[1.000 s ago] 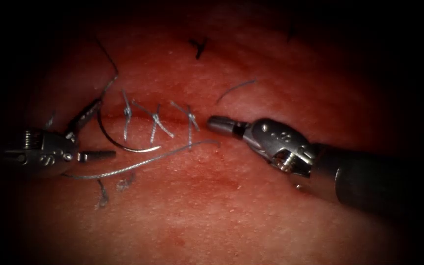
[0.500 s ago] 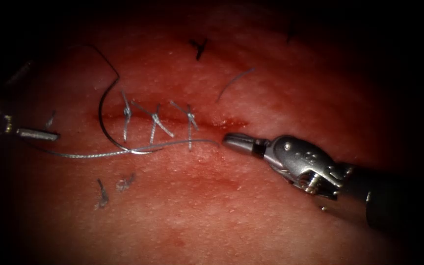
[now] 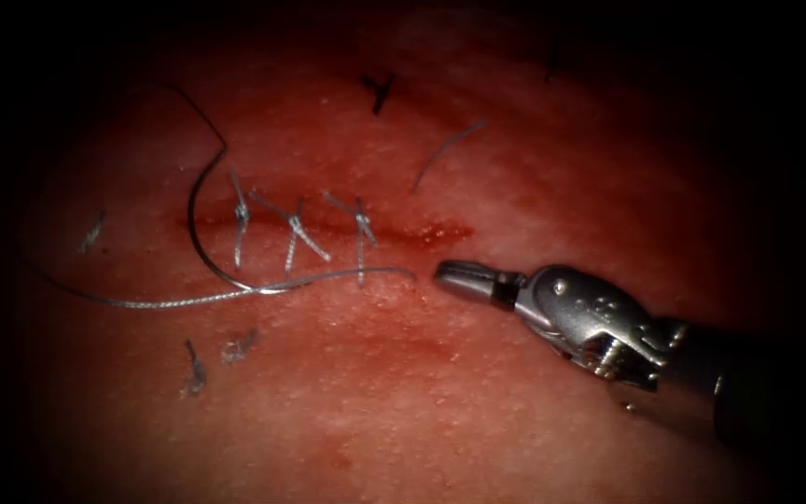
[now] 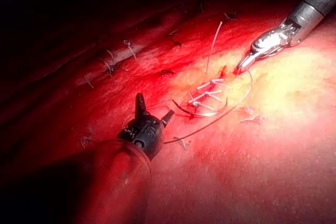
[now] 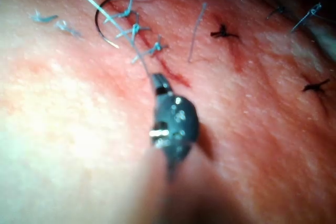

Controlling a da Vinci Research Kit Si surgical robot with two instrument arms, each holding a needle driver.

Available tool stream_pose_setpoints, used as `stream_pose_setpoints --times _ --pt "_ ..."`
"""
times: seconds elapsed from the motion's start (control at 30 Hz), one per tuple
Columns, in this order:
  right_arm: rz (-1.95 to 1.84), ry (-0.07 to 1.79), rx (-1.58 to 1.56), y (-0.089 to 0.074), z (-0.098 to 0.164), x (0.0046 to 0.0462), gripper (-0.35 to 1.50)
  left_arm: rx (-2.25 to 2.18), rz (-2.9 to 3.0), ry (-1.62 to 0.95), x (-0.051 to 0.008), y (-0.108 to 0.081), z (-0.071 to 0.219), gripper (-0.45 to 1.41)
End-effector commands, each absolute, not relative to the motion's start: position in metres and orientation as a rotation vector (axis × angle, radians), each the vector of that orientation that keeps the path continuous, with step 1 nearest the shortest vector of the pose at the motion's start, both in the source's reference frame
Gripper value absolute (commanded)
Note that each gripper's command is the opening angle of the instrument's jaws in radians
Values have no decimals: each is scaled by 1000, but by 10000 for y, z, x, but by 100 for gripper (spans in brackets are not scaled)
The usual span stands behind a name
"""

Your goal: Wound Closure

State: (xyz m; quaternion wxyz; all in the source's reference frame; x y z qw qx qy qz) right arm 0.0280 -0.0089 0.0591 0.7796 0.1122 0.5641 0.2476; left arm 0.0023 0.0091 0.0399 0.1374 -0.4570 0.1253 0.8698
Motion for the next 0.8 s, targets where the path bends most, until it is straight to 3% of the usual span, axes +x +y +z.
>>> stream_pose_setpoints --times 0.03,0.23,0.6,0.7,0.8 --pt "528 1222 238 -86 592 284 -35 -1340 2561 308 19 88 407 42" --pt "526 1216 229 -86 592 279 -35 -1536 2562 31 19 48 405 42" --pt "517 1216 220 -85 593 278 -35 -1518 2703 -110 9 9 412 49" --pt "517 1216 220 -86 594 278 -35 -1486 2793 -129 3 -1 422 41" --pt "518 1219 218 -86 594 279 -35 -1447 2896 -85 -5 -4 434 21"
